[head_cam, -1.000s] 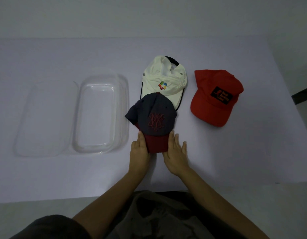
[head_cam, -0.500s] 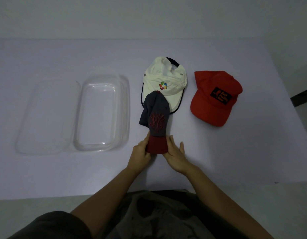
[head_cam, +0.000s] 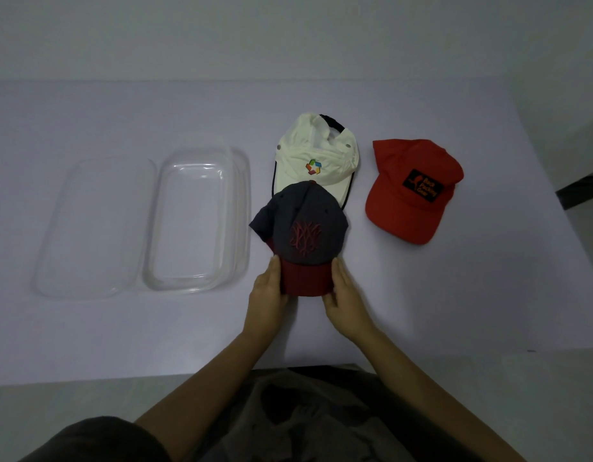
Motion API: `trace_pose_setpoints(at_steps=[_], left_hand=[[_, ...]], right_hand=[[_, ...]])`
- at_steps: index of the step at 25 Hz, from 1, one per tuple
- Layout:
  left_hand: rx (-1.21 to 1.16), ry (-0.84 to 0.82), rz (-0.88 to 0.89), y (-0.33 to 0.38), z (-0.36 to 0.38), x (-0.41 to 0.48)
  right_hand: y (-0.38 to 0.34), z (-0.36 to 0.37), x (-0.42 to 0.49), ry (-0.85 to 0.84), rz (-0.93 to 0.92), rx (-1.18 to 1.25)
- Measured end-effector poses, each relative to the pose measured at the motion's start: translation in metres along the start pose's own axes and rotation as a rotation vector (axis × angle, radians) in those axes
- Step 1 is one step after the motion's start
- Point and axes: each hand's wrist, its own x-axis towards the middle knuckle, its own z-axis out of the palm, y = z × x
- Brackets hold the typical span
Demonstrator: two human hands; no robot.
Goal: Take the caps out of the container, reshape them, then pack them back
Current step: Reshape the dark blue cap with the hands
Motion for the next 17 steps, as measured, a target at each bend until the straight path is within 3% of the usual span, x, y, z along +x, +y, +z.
trace_pose_setpoints(at_steps=[2,3,5,8,11,13,17], left_hand=[[-0.114,0.002,0.015,0.001,0.000,-0.007],[-0.246,0.003,-0.058,0.001,-0.001,-0.009],[-0.617,0.015,-0.344,-0.001,-0.002,-0.005],[-1.114,0.018,-0.687,0.000,-0.007,0.007],[-1.552,-0.030,-0.962,0.009,-0.017,0.015],[-1.653,-0.049,-1.004,0.017,-0.019,0.016],[-1.540,-0.114,-1.014,0.029,-0.018,0.017]], right_hand=[[-0.002,-0.002,0.003,0.047,0.183,0.236],[-0.005,-0.005,0.003,0.082,0.274,0.424],[-0.011,-0.011,0.005,0.167,0.427,0.774],[-0.022,-0.017,0.004,0.224,0.553,0.991],[-0.032,-0.017,0.005,0.161,0.660,1.255],[-0.035,-0.016,0.006,0.146,0.710,1.368],[-0.038,-0.013,0.007,0.072,0.789,1.348]])
